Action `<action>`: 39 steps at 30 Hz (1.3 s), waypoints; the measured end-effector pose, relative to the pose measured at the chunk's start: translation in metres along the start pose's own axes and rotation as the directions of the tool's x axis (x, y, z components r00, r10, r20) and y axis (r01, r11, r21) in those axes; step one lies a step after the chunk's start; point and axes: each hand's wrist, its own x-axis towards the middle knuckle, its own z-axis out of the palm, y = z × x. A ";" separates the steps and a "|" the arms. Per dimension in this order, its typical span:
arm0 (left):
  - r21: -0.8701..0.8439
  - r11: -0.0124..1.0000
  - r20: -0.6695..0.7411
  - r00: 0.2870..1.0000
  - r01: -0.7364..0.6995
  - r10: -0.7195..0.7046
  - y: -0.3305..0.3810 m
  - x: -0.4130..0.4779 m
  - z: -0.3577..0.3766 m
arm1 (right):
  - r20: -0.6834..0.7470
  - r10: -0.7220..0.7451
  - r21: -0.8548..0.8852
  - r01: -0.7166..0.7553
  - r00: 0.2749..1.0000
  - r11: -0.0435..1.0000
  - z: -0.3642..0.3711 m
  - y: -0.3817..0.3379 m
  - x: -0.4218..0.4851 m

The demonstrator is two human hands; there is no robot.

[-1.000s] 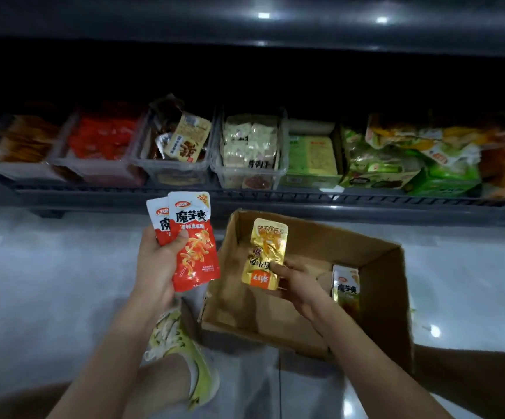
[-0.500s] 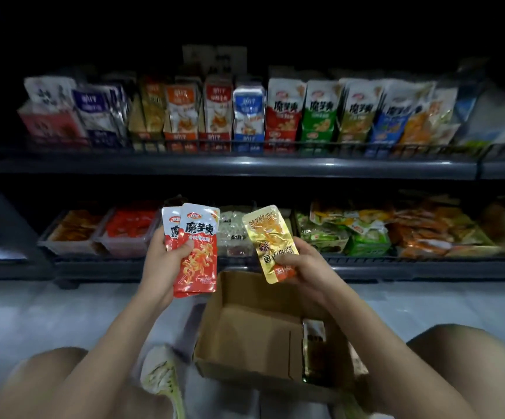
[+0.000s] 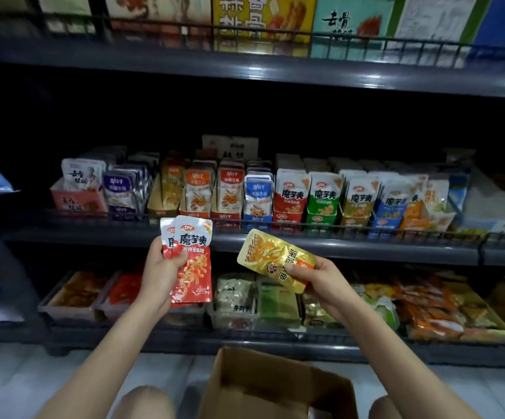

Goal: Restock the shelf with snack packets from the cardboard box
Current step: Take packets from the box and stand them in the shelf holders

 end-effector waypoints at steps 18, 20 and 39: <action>0.036 0.997 -0.066 0.995 -0.072 0.074 0.008 0.077 0.010 | -0.033 -0.286 -0.323 0.260 0.958 0.910 0.044 -0.048 0.102; 0.045 0.995 -0.126 0.988 -0.089 0.094 0.011 0.083 0.000 | -0.006 -0.289 -0.329 0.272 0.957 0.904 0.062 -0.053 0.114; 0.005 0.987 -0.247 0.956 -0.161 0.157 0.025 0.139 -0.082 | 0.161 -0.511 -0.870 0.366 0.844 0.331 0.222 -0.082 0.256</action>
